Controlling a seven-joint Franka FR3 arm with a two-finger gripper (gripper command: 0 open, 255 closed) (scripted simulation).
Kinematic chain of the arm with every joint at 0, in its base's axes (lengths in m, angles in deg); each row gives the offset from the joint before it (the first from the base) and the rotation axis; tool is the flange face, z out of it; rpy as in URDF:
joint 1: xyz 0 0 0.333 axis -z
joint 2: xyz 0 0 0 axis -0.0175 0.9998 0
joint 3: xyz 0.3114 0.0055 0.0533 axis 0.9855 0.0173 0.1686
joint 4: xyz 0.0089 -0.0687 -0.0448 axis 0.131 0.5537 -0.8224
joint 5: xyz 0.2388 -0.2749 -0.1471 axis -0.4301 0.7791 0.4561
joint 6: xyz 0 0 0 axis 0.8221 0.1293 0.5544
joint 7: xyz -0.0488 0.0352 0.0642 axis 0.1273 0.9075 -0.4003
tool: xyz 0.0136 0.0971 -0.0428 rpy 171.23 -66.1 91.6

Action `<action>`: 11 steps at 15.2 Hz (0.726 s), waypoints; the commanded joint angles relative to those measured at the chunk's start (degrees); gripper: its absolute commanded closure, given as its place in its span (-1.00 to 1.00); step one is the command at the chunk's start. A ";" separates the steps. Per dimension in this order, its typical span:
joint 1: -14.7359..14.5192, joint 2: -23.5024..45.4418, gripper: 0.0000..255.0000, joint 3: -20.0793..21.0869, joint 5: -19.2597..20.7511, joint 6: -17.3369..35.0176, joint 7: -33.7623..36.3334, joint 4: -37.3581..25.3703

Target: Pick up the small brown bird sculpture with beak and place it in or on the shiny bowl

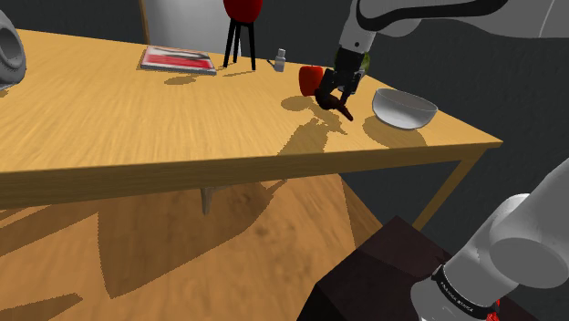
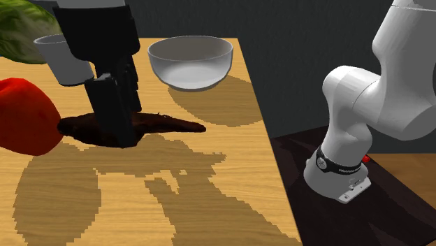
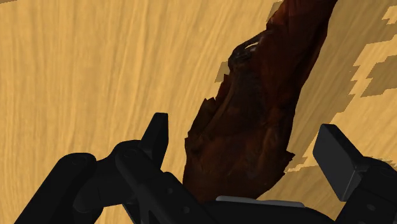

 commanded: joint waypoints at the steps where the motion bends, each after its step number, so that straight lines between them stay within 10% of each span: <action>1: 0.00 -0.01 -1.00 0.00 0.00 0.04 0.00 0.04; 4: 0.00 -0.01 -1.00 0.00 0.00 0.03 0.00 0.03; 5: 0.00 -0.01 1.00 0.00 0.00 0.03 0.00 0.03; 11: 0.00 0.00 1.00 -0.01 0.00 0.03 -0.01 0.02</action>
